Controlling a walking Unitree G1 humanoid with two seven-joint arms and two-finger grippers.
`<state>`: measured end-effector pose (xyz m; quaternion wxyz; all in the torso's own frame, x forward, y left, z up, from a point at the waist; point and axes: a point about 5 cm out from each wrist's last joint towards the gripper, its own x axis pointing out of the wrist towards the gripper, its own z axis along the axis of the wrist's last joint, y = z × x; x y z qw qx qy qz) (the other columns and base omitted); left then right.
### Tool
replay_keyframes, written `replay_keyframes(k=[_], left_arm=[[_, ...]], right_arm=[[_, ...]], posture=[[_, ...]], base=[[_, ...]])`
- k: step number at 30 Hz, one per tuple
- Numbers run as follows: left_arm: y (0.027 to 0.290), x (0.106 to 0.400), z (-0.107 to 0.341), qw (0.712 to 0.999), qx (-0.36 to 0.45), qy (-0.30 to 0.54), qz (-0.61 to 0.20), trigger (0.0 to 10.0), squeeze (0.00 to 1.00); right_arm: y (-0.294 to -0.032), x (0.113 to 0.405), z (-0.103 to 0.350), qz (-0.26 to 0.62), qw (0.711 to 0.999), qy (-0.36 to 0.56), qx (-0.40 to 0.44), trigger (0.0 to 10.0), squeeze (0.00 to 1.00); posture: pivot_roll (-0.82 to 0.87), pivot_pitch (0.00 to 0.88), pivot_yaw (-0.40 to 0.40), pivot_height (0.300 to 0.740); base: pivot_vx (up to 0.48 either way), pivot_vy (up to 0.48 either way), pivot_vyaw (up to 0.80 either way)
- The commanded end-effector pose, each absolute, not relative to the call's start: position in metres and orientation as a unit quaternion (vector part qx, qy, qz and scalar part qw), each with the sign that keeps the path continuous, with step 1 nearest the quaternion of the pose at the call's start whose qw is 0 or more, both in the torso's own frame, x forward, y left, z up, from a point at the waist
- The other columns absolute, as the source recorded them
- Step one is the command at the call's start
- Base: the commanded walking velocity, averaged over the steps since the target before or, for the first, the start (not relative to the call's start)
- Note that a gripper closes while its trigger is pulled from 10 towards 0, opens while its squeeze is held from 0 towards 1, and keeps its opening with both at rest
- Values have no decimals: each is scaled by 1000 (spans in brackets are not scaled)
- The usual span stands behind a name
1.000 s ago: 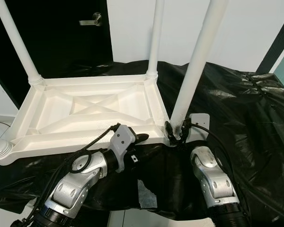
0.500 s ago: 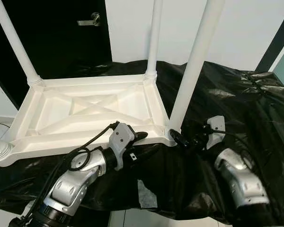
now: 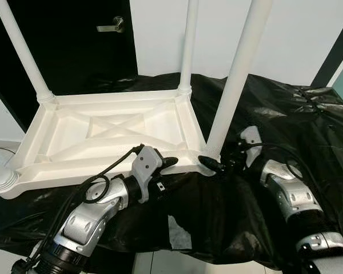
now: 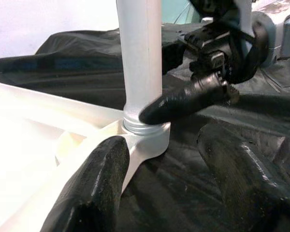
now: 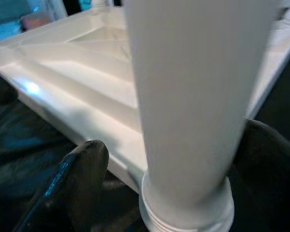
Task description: Building children table
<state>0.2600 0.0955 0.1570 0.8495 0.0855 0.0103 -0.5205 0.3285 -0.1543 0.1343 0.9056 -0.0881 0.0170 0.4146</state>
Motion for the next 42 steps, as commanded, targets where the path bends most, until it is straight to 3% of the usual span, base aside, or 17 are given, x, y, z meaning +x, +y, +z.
replay_keyframes(k=[1, 2, 4, 5, 16, 17, 25, 27, 29, 30, 31, 33, 35, 42], left_arm=[[96, 259, 159, 830, 92, 8, -550, 10000, 0], [96, 260, 159, 830, 93, 8, -549, 10000, 0], [96, 260, 159, 830, 93, 8, -549, 10000, 0], [96, 260, 159, 831, 93, 7, -549, 10000, 0], [95, 259, 159, 831, 90, 8, -549, 10000, 0], [95, 259, 159, 831, 89, 8, -549, 10000, 0], [94, 257, 157, 830, 87, 10, -550, 10000, 0], [93, 256, 157, 828, 87, 11, -553, 10000, 0], [93, 256, 157, 828, 87, 11, -553, 10000, 0], [93, 256, 157, 828, 87, 12, -554, 10000, 0], [93, 256, 157, 828, 87, 12, -554, 10000, 0], [95, 255, 156, 827, 88, 15, -556, 10000, 0], [96, 254, 156, 826, 89, 16, -557, 10000, 0], [96, 254, 156, 821, 92, 17, -563, 10000, 0]], right_arm=[[-152, 333, 133, 430, 897, 23, -106, 10000, 0], [-151, 336, 132, 434, 893, 26, -116, 8706, 0], [-151, 336, 132, 434, 893, 26, -116, 8706, 0], [-151, 338, 131, 436, 890, 31, -127, 0, 0], [-160, 342, 127, 424, 896, 47, -124, 0, 0], [-158, 342, 126, 413, 901, 49, -121, 10000, 0], [-143, 337, 121, 331, 936, 42, -110, 10000, 0], [-134, 335, 115, 232, 967, 49, -92, 10000, 0], [-134, 335, 115, 232, 967, 49, -92, 10000, 0], [-128, 331, 112, 177, 979, 51, -83, 10000, 0], [-128, 331, 112, 177, 979, 51, -83, 10000, 0], [-118, 319, 110, 55, 996, 45, -57, 10000, 0], [-109, 314, 107, 18, 998, 49, -32, 10000, 0], [-99, 309, 109, 12, 999, 44, -12, 10000, 0]], posture=[[47, 0, -41, 740], [50, 0, -42, 740], [50, 0, -42, 740], [52, 0, -43, 740], [42, 0, -44, 740], [41, 0, -46, 740], [31, 0, -45, 740], [33, 0, -47, 740], [33, 0, -47, 740], [34, 0, -46, 740], [34, 0, -46, 740], [40, 0, -42, 740], [40, 0, -38, 740], [31, 0, -28, 740]], base=[[0, 0, 0], [0, 0, 0], [0, 0, 0], [0, 0, 0], [0, 0, 0], [0, 0, 0], [0, 0, 0], [0, 0, 0], [0, 0, 0], [0, 0, 0], [0, 0, 0], [0, 0, 0], [0, 0, 0], [0, 0, 0]])
